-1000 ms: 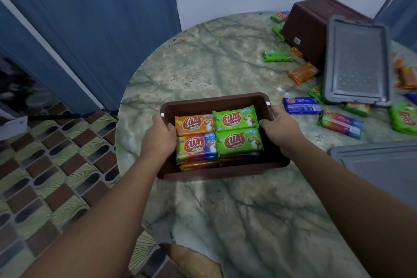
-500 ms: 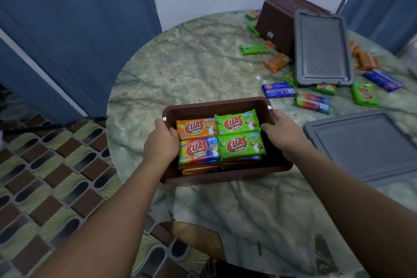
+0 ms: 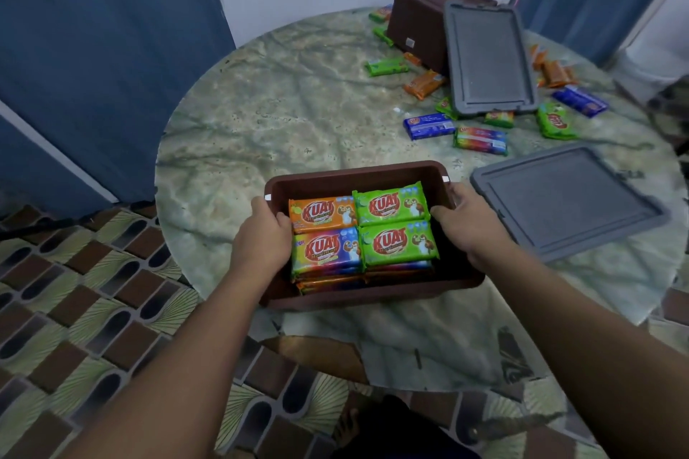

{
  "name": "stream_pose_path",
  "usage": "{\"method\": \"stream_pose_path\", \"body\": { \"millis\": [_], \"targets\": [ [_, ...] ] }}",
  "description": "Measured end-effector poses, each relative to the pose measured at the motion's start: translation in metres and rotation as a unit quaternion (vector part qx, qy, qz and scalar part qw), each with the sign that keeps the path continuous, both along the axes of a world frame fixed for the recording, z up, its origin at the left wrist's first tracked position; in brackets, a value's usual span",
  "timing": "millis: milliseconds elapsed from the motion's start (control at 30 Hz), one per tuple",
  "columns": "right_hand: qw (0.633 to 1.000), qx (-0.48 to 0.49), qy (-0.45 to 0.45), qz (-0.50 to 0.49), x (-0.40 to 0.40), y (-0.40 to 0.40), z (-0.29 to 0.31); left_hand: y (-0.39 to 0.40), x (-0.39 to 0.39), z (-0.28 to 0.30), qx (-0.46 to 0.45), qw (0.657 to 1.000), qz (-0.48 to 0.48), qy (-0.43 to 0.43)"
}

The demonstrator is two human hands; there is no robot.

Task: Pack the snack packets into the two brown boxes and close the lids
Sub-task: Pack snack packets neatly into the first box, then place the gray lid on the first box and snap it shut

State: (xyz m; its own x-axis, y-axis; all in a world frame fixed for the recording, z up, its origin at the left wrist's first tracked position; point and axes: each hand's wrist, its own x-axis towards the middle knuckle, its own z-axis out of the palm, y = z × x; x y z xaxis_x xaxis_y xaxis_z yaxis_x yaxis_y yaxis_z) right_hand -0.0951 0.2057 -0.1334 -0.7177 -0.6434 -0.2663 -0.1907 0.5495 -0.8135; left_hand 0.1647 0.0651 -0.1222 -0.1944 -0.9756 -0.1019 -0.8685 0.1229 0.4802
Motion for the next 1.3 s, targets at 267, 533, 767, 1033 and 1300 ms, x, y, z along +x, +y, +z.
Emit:
{"method": "stream_pose_path", "body": {
  "millis": [267,533,767,1033,1300],
  "targets": [
    [1.0,0.001,0.005,-0.008,0.004,0.017,-0.002,0.008,0.0,0.004,0.012,0.999,-0.001,-0.03],
    [0.999,0.003,-0.034,0.008,-0.036,0.034,0.019,0.032,-0.072,0.038,-0.222,0.974,-0.05,-0.019],
    [0.997,0.062,0.047,-0.026,-0.169,0.092,0.02,0.101,-0.25,0.057,-0.187,0.946,-0.261,0.041],
    [0.979,0.151,0.136,-0.013,-0.297,0.139,-0.004,0.133,-0.364,-0.02,0.12,0.971,-0.173,-0.109],
    [0.958,0.252,0.126,0.058,-0.338,0.132,-0.028,0.128,-0.379,-0.038,0.222,0.974,0.005,-0.041]
  ]
}}
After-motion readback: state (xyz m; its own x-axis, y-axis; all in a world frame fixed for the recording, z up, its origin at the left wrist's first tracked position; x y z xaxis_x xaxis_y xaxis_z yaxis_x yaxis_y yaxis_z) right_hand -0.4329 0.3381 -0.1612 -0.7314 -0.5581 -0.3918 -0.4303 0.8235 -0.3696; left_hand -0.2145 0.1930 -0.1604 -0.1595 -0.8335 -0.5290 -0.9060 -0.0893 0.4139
